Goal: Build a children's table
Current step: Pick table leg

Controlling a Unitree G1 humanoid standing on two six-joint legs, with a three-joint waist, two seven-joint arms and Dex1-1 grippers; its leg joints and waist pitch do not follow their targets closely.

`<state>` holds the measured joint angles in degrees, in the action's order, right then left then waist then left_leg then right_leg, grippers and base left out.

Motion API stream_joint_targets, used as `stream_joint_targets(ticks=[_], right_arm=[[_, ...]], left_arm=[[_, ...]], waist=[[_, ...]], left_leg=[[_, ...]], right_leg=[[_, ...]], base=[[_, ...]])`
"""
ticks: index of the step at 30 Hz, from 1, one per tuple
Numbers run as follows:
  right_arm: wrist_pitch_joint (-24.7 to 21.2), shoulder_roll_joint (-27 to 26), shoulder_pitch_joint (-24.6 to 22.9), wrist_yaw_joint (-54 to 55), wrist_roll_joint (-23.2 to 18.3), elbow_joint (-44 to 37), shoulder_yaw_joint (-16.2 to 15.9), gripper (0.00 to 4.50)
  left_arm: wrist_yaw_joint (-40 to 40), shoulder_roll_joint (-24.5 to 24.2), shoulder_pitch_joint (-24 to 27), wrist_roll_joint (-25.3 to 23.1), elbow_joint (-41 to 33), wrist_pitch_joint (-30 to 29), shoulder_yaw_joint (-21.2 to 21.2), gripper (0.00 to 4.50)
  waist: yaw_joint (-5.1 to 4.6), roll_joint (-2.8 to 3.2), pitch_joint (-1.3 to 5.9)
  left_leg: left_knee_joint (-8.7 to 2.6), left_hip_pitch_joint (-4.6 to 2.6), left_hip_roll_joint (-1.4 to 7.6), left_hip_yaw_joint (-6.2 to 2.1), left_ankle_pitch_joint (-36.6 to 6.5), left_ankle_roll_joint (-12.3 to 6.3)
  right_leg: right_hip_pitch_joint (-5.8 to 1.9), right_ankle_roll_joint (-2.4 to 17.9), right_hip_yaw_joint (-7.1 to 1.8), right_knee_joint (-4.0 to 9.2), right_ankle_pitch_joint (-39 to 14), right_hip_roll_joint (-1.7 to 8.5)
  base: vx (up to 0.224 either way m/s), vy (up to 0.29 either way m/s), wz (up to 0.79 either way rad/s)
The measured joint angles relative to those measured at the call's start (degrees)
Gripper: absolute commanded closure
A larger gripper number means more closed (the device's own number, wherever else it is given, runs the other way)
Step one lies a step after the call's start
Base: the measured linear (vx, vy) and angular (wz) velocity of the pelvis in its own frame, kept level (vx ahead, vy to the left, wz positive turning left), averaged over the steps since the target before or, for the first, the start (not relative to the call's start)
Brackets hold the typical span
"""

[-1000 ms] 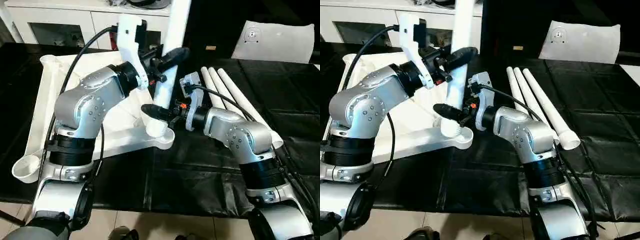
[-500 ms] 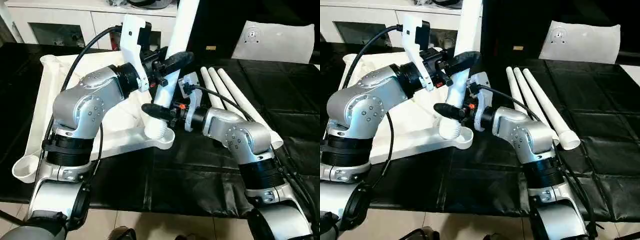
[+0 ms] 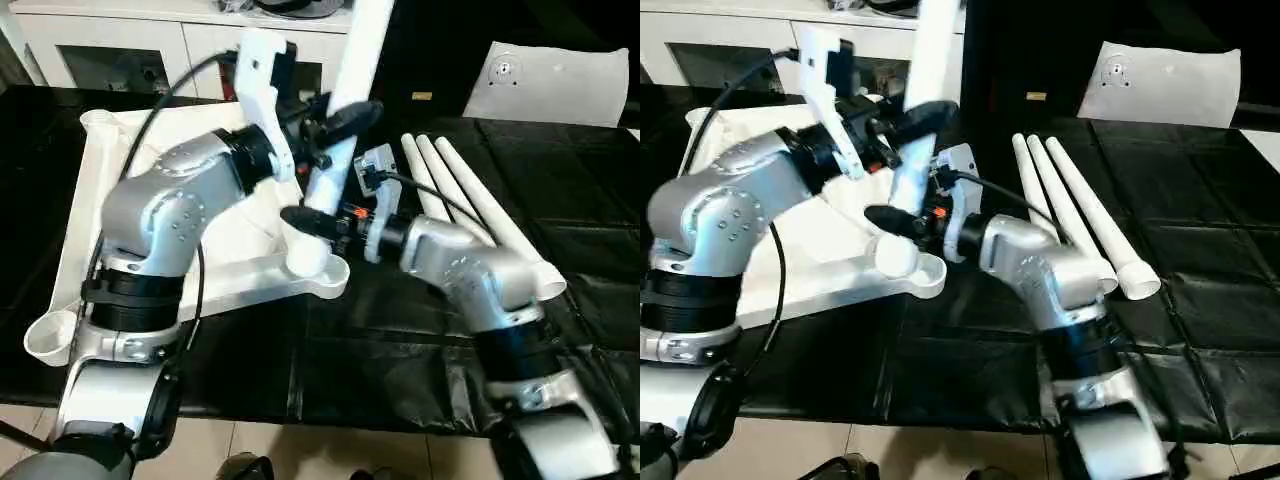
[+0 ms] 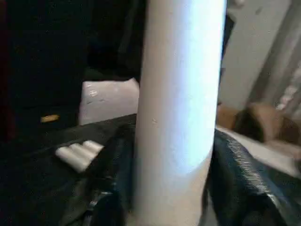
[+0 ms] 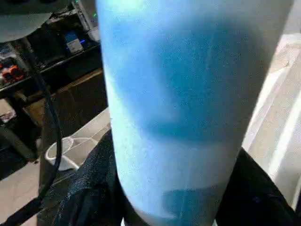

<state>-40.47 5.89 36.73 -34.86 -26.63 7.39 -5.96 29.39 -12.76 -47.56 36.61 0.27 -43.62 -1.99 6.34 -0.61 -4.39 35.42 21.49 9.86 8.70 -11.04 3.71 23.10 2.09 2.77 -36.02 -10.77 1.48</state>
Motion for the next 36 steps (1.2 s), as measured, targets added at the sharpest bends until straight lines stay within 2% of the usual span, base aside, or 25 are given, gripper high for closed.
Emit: stream_joint_targets(ticks=[3,6,10,13,19,21,22,23,25,26,30,34,36], right_arm=[[-0.44,-0.49,0.52,0.07,-0.24,-0.56,0.14,2.61],[0.35,-1.01,0.88,0.06,-0.22,-0.53,0.08,2.61],[2.34,-2.54,0.89,0.83,-0.08,-0.45,0.09,2.61],[2.69,-2.85,0.89,1.29,0.04,-0.42,0.09,2.61],[3.07,-2.85,0.89,1.38,0.05,-0.38,0.12,2.61],[3.11,-2.96,0.88,1.46,0.00,-0.40,0.31,2.61],[3.06,-3.79,0.59,2.46,-0.72,-0.78,1.78,2.61],[2.98,-4.69,-0.18,3.52,-1.46,-1.02,3.45,2.61],[2.50,-5.59,-2.98,4.78,-3.18,-2.06,5.62,2.61],[2.32,-5.46,-3.69,5.04,-3.64,-2.24,6.17,2.61],[2.97,-5.04,-4.90,6.86,-5.17,-4.37,10.06,2.61],[4.80,-4.68,-5.23,8.83,-4.92,-5.83,11.45,2.61],[5.33,-4.14,-5.93,9.89,-3.67,-6.59,11.25,2.61]], left_arm=[[0.33,0.46,0.00,2.06,-1.38,-1.28,-0.70,1.93],[0.64,0.41,0.01,3.85,-2.43,-2.71,-1.73,1.69],[1.74,-0.77,0.15,3.90,-4.50,-2.65,-1.44,1.39],[1.73,-0.09,0.32,4.11,-4.49,-2.56,-2.11,1.22],[1.73,0.27,0.33,4.29,-4.51,-2.54,-2.29,1.22],[1.68,0.61,0.32,4.65,-4.47,-2.51,-2.89,0.95],[0.88,3.20,0.32,9.20,-3.45,-2.42,-6.76,0.88],[0.30,5.56,0.21,13.49,-3.26,-1.85,-10.09,0.83],[-1.21,8.66,-0.88,21.15,-2.62,-0.04,-15.83,0.82],[-1.60,8.58,-1.08,22.36,-2.23,0.85,-17.40,0.81],[-2.15,7.29,0.07,21.94,-0.18,3.13,-20.25,0.75],[-2.37,4.06,3.20,16.05,0.65,5.89,-20.21,0.74],[-2.30,0.96,5.86,12.82,0.30,7.01,-18.10,0.74]], waist=[[-0.17,0.00,0.00],[-0.54,0.01,0.00],[-1.00,0.02,0.00],[-0.98,0.01,0.00],[-1.20,0.01,0.00],[-1.22,0.02,0.00],[-1.09,0.49,-0.11],[-0.96,0.67,-0.10],[-0.91,0.69,-0.08],[-1.03,0.74,-0.08],[-1.33,0.89,-0.09],[-1.49,0.91,-0.07],[-1.41,0.89,-0.06]], left_leg=[[0.00,-0.02,0.01,0.01,0.00,0.00],[0.00,-0.05,0.03,0.01,0.01,0.01],[0.00,-0.05,0.02,0.00,0.01,0.01],[0.00,-0.04,0.02,0.01,0.01,0.02],[0.00,-0.04,0.02,0.01,0.01,0.01],[0.00,-0.04,0.02,0.01,0.01,0.01],[0.03,-0.02,-0.01,-0.01,0.00,0.00],[0.03,0.03,-0.02,0.00,0.00,0.00],[0.03,0.04,-0.01,0.01,-0.01,-0.01],[0.03,0.02,0.00,0.01,-0.01,-0.02],[0.03,-0.06,0.04,0.00,0.00,0.00],[0.02,-0.11,0.07,0.00,0.01,0.01],[0.01,-0.11,0.07,0.00,0.01,0.01]], right_leg=[[0.00,0.01,0.00,-0.01,0.01,-0.01],[0.01,0.01,0.01,-0.05,0.01,-0.02],[0.00,0.01,0.00,-0.05,0.01,-0.02],[-0.01,0.02,0.00,-0.04,0.01,-0.01],[-0.01,0.01,0.01,-0.03,0.01,-0.02],[-0.01,0.02,0.00,-0.03,0.01,-0.02],[-0.04,0.02,0.01,0.05,0.03,0.00],[-0.05,0.05,0.02,0.13,0.09,0.03],[-0.06,0.06,0.03,0.12,0.09,0.02],[-0.05,0.06,0.04,0.10,0.10,0.02],[-0.06,0.05,0.04,0.07,0.12,-0.05],[-0.06,-0.23,0.03,0.08,-0.01,-0.06],[-0.06,-0.23,0.02,0.08,-0.01,-0.06]], base=[[0.000,0.000,0.00],[0.000,0.000,0.00],[0.000,0.000,0.00],[0.000,0.000,0.00],[0.000,0.000,0.00],[0.000,0.000,0.00],[0.000,0.000,0.00],[0.000,0.000,0.00],[0.000,0.000,0.00],[0.000,0.000,0.00],[0.000,0.000,0.00],[0.000,0.000,0.00],[0.000,0.000,0.00]])
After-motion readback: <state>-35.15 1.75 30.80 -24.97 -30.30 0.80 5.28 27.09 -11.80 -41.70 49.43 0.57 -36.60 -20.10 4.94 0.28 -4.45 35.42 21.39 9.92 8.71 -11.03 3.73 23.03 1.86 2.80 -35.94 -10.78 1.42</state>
